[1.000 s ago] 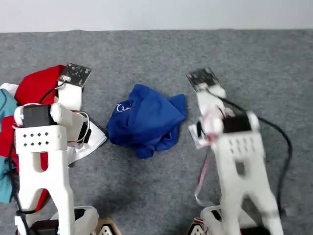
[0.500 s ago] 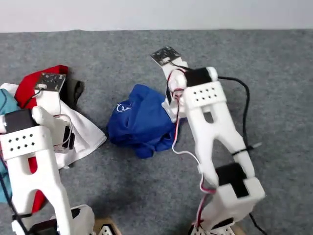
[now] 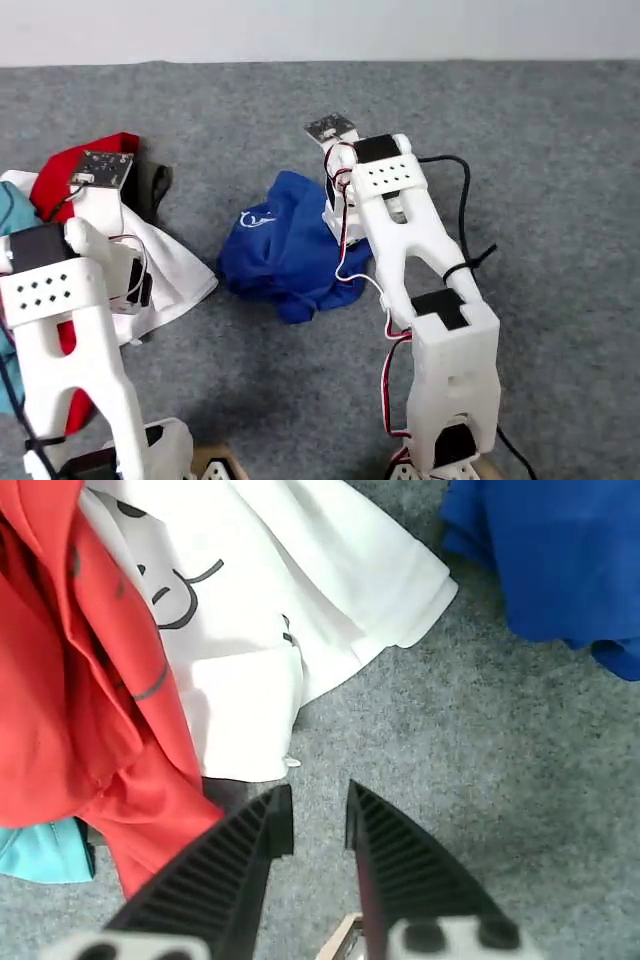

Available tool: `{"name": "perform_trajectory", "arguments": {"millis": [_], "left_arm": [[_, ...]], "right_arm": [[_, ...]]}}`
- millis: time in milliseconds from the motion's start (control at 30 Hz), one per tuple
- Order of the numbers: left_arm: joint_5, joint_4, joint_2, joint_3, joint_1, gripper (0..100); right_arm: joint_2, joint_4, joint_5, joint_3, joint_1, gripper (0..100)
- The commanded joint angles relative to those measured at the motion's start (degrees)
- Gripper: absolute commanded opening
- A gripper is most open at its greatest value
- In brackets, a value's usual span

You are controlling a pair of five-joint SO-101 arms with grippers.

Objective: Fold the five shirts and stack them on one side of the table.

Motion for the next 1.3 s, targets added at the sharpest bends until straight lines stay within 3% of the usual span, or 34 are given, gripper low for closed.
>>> {"name": "perform_trajectory", "arguments": {"millis": [0,133,367,567,900,1133,1267], "left_arm": [[0.35,1.14,-1.41,-0.13,-0.09,9],[0.35,1.14,-1.41,-0.13,-0.09,9],[0.35,1.14,-1.14,-0.13,0.0,9],[0.44,1.14,-1.32,-0.13,0.0,9],[0.44,1.14,-1.32,-0.31,0.09,9],[0.09,1.14,-1.41,-0.48,0.18,9],[0.09,0.62,-1.41,-0.66,4.57,9]], "right_arm": [[-0.66,-0.4,-0.97,-2.9,-0.57,13.6],[-0.75,-0.4,-0.62,-2.99,-0.57,0.8],[-0.75,4.79,-0.62,-9.14,-0.66,1.0],[-0.75,14.9,-0.53,-30.15,-0.57,1.0],[-0.84,15.34,2.11,-60.92,-1.98,0.9],[-4.7,14.46,2.29,-65.58,1.63,0.9],[-8.13,11.74,2.29,-65.23,7.87,0.9]]}}
